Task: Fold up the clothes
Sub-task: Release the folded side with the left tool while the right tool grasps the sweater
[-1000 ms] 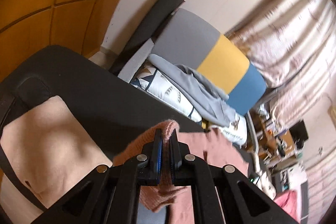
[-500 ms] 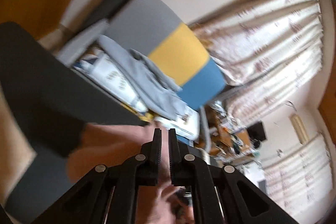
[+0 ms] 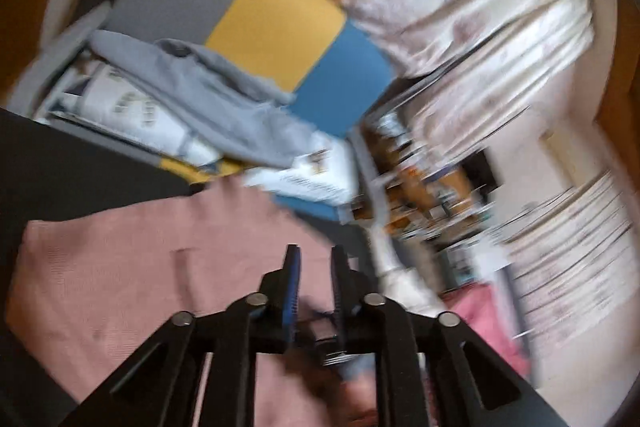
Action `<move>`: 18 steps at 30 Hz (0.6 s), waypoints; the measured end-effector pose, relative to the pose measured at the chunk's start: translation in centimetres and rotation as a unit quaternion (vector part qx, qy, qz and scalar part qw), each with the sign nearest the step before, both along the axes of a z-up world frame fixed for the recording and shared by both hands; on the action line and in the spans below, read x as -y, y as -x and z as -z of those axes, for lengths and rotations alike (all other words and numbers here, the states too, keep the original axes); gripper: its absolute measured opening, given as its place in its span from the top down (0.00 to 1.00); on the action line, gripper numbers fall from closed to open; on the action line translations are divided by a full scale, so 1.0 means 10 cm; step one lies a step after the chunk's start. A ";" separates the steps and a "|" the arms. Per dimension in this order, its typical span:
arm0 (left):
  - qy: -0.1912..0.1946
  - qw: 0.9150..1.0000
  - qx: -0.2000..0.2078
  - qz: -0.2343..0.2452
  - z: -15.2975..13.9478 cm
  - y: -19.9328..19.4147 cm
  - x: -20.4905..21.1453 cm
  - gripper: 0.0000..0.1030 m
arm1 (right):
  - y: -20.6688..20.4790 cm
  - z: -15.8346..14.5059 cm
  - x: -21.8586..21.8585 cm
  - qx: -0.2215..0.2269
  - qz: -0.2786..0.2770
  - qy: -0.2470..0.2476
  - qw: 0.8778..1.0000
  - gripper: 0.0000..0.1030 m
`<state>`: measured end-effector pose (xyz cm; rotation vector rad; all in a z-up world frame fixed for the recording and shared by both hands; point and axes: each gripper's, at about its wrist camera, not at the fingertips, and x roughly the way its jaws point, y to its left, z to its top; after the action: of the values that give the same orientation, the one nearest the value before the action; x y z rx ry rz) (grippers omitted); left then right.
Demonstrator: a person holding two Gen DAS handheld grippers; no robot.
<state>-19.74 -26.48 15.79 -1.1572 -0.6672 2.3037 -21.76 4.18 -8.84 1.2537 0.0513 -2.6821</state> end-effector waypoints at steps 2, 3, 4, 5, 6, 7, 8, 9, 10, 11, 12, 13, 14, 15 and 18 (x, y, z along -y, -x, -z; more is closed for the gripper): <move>0.046 0.999 -0.022 -0.012 0.28 -0.23 0.08 0.83 | -0.14 -0.16 0.08 -0.004 -0.024 0.051 0.998 0.46; 0.058 0.998 -0.033 -0.023 0.41 -0.37 0.17 0.82 | -0.24 -0.21 0.19 0.003 -0.057 0.088 0.994 0.40; 0.068 0.996 -0.043 -0.043 0.56 -0.53 0.27 0.81 | -0.33 -0.26 0.30 0.011 -0.090 0.125 0.988 0.34; 0.071 0.994 -0.046 -0.068 0.68 -0.66 0.39 0.80 | -0.42 -0.30 0.42 0.020 -0.123 0.158 0.979 0.34; 0.075 0.992 -0.048 -0.093 0.80 -0.79 0.50 0.80 | -0.50 -0.29 0.58 0.037 -0.159 0.182 0.970 0.34; 0.077 0.989 -0.049 -0.119 0.93 -0.94 0.62 0.79 | -0.59 -0.25 0.78 0.059 -0.195 0.208 0.957 0.34; 0.079 0.985 -0.048 -0.144 1.05 -1.09 0.75 0.79 | -0.63 -0.22 0.91 0.074 -0.208 0.215 0.951 0.35; 0.081 0.982 -0.047 -0.163 1.13 -1.19 0.83 0.79 | -0.66 -0.18 1.05 0.089 -0.221 0.221 0.946 0.35; 0.084 0.978 -0.050 -0.186 1.22 -1.33 0.93 0.79 | -0.69 -0.13 1.20 0.107 -0.229 0.226 0.941 0.35; 0.085 0.973 -0.056 -0.206 1.28 -1.48 1.02 0.79 | -0.70 -0.07 1.35 0.123 -0.234 0.230 0.937 0.36; 0.083 0.970 -0.062 -0.219 1.33 -1.58 1.09 0.79 | -0.71 -0.03 1.45 0.128 -0.239 0.226 0.936 0.37; 0.083 0.966 -0.069 -0.233 1.38 -1.70 1.17 0.79 | -0.72 0.00 1.54 0.134 -0.243 0.222 0.935 0.40; 0.084 0.962 -0.075 -0.248 1.42 -1.81 1.23 0.79 | -0.73 0.03 1.64 0.138 -0.247 0.217 0.934 0.40; 0.084 0.960 -0.076 -0.255 1.47 -1.88 1.27 0.79 | -0.73 0.05 1.72 0.138 -0.251 0.205 0.936 0.40; 0.086 0.955 -0.068 -0.276 1.60 -2.05 1.39 0.78 | -0.76 0.03 1.92 0.118 -0.266 0.165 0.942 0.43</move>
<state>0.71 -40.41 -0.17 -0.9547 -0.8324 2.9298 -14.13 -15.00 -9.10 1.2276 -0.0794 -1.9738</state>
